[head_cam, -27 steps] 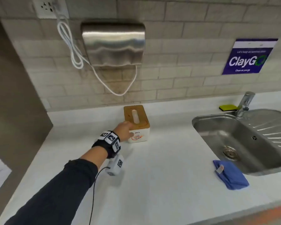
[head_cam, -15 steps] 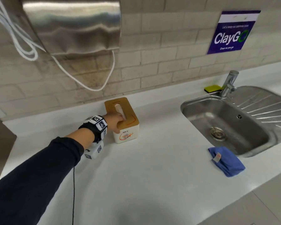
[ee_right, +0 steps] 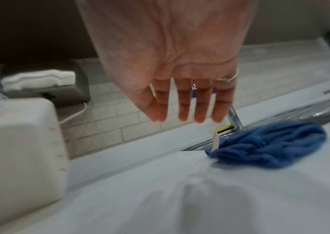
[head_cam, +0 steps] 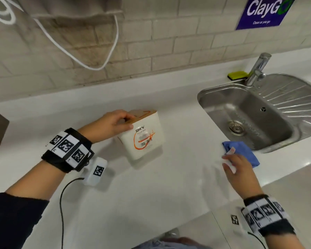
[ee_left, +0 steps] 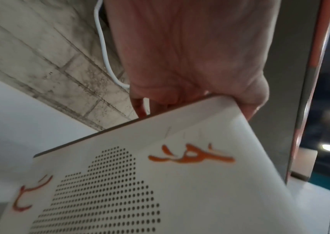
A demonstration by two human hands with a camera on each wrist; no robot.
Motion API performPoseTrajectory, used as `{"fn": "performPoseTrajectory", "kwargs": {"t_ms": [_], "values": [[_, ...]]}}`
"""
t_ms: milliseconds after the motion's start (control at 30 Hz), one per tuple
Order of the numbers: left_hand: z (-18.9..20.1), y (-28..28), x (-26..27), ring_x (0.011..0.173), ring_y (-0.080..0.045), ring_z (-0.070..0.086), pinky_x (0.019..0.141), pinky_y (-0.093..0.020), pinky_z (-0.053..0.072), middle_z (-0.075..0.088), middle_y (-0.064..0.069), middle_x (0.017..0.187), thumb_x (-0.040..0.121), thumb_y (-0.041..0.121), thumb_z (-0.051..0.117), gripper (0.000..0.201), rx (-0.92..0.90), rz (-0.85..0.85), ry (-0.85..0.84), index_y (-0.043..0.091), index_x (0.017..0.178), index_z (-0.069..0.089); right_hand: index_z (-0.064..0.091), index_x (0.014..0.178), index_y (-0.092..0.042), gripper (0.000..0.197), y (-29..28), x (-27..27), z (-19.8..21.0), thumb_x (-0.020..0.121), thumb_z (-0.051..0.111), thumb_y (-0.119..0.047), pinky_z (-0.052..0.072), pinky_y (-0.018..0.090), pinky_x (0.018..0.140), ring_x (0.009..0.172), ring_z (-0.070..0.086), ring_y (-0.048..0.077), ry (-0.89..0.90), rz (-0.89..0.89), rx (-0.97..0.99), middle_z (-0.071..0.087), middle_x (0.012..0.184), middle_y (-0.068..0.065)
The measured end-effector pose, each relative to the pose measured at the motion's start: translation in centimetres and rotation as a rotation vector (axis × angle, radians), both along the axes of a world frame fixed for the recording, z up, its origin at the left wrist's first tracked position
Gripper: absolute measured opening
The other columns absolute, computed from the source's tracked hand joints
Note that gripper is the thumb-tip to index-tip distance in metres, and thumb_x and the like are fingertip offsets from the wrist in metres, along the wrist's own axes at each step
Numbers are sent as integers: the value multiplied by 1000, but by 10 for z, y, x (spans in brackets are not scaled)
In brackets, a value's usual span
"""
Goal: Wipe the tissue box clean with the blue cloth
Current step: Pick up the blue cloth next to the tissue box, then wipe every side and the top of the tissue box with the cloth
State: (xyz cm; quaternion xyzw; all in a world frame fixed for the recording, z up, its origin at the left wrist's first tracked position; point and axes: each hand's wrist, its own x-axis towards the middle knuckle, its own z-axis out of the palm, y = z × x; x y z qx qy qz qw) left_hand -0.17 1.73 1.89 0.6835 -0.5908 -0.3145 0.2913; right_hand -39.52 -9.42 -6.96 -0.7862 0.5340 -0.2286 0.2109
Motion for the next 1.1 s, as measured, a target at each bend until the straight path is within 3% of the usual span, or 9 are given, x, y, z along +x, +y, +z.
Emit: {"fn": "performPoseTrajectory", "kwargs": {"t_ms": [67,133,267,433,633,766,833,966,1100], "values": [[-1,11,-13,92,3,58,77,-14,42,61,18,100,65,57,48,28,-59,77,109,47,87,61,63,107,-11,27,-34,5,-15,79,65,-9,42,53,83,98,52,45,213,-101,-57,54,115,25],[-3,19,-22,84,7,60,69,-7,43,65,18,93,66,53,50,26,-115,147,209,45,86,65,54,119,-21,37,-63,12,-21,83,61,-21,35,59,92,113,40,47,394,-203,85,40,131,23],[-8,28,-33,86,4,61,70,-6,44,67,24,91,68,50,50,29,-161,190,261,40,90,66,33,134,-29,45,-86,16,-33,90,47,-30,31,56,100,125,28,44,615,-214,348,31,143,16],[-11,28,-37,88,-1,61,73,-10,45,67,14,93,70,47,49,25,-221,259,322,44,86,68,34,134,-9,45,-93,12,-33,91,47,-15,36,48,98,119,37,43,675,-238,220,43,134,22],[-14,26,-32,89,-6,63,72,-16,49,68,14,93,71,48,49,26,-228,278,296,40,88,67,47,122,1,33,-72,24,41,89,45,2,45,42,77,93,56,41,74,-137,288,59,111,30],[-10,23,-27,82,-2,61,68,-12,46,67,13,88,70,50,47,28,-218,281,298,36,85,65,53,115,-10,34,-6,73,124,88,43,7,46,13,57,74,59,-1,-461,146,79,61,88,2],[-8,21,-23,78,-1,60,65,-10,45,67,14,84,69,51,47,29,-214,288,306,34,84,65,52,112,-19,42,23,104,150,82,43,8,42,2,58,70,57,-8,-612,341,-78,58,90,-10],[-5,16,-14,76,-4,61,69,-18,47,69,14,82,70,51,46,30,-220,302,288,31,82,66,53,113,-13,45,49,168,129,71,46,2,37,26,89,100,52,25,-443,624,-358,59,114,9],[-4,13,-3,107,-31,61,95,-48,48,68,-14,111,83,40,43,42,-208,278,273,12,105,65,46,130,-25,46,60,197,84,86,55,-33,27,53,105,133,29,33,-96,736,-405,42,143,6]]}}
